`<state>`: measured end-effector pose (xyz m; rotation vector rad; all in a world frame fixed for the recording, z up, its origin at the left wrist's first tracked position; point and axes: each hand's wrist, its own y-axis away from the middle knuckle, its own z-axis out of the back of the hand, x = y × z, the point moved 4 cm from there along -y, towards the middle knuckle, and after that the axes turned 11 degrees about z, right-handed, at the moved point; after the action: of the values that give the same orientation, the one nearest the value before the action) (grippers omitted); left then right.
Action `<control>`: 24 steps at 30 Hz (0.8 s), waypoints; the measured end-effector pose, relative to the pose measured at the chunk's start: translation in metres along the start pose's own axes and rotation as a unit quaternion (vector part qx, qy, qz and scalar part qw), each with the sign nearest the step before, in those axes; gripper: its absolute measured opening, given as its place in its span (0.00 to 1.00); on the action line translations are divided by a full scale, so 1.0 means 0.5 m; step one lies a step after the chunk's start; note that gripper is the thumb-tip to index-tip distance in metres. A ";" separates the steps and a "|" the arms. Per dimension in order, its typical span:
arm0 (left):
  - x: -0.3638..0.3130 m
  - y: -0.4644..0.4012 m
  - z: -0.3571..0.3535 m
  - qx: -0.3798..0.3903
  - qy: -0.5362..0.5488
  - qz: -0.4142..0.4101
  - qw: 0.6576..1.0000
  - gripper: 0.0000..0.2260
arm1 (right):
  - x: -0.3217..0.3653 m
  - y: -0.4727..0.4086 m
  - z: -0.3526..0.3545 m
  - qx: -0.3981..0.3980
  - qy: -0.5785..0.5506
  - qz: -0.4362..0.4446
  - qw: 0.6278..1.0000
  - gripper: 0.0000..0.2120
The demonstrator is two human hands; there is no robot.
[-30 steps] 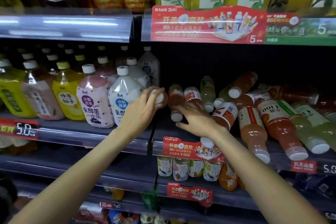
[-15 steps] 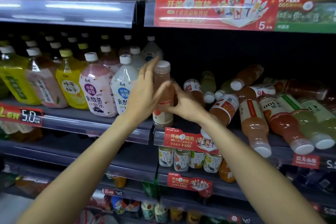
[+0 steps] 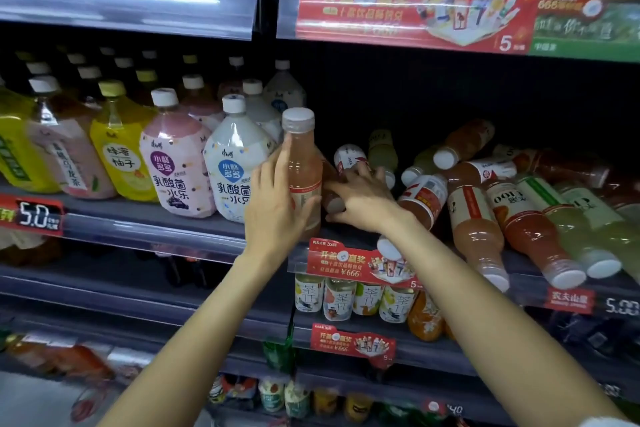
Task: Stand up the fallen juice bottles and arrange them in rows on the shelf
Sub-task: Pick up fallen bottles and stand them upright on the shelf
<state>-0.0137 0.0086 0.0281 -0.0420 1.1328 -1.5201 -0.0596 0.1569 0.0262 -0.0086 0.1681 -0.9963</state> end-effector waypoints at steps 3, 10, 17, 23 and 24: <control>0.011 0.001 0.009 -0.011 -0.025 -0.009 1.000 0.44 | -0.003 0.007 -0.007 -0.013 0.049 -0.037 0.998 0.31; 0.009 -0.005 0.016 -0.019 -0.060 -0.029 0.998 0.45 | -0.015 0.040 0.003 -0.098 0.004 -0.090 0.991 0.32; 0.000 -0.003 0.008 -0.028 -0.058 -0.038 0.997 0.44 | -0.039 0.163 0.083 -0.409 -0.253 -0.155 0.863 0.20; -0.009 0.006 -0.005 0.017 0.006 -0.009 1.000 0.44 | -0.026 0.127 0.154 -0.496 -0.273 -0.101 0.818 0.18; -0.008 0.005 -0.006 0.023 0.020 -0.003 1.000 0.44 | -0.022 0.105 0.157 -0.484 -0.270 -0.092 0.827 0.17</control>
<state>-0.0126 0.0140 0.0270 0.0154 1.1297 -1.5583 -0.0101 0.1894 0.1008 -1.2546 0.1366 -0.9690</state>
